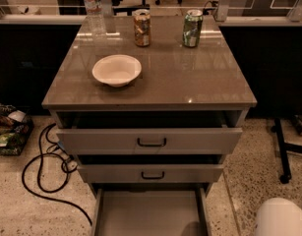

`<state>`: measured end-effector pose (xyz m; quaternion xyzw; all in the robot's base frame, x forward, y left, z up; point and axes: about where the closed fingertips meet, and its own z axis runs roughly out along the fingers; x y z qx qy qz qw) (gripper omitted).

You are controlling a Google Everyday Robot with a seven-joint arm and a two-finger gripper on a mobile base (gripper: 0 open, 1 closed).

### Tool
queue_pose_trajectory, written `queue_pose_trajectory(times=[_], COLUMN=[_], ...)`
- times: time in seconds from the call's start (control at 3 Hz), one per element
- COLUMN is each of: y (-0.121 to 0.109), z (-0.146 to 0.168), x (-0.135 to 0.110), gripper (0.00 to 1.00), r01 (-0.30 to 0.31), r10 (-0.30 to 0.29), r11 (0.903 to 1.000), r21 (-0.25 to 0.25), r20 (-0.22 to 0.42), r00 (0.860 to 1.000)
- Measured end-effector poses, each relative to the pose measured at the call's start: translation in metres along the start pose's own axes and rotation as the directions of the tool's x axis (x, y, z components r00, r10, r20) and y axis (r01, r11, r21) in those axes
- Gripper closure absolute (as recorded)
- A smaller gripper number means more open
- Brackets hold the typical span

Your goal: Open bottom drawer

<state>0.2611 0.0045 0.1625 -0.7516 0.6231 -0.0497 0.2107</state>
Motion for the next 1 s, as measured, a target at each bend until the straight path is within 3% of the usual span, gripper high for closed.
queue_pose_trajectory(times=[0.33, 0.67, 1.0], y=[0.013, 0.037, 0.037], z=[-0.002, -0.005, -0.005], x=[-0.006, -0.019, -0.019], gripper=[0.15, 0.0, 0.0], r01=[0.001, 0.003, 0.003], r10=[-0.001, -0.001, -0.001], r11=[0.9998, 0.9984, 0.9984], r21=[-0.019, -0.056, -0.056], r20=[0.014, 0.042, 0.042], r00=[1.0, 0.999, 0.999])
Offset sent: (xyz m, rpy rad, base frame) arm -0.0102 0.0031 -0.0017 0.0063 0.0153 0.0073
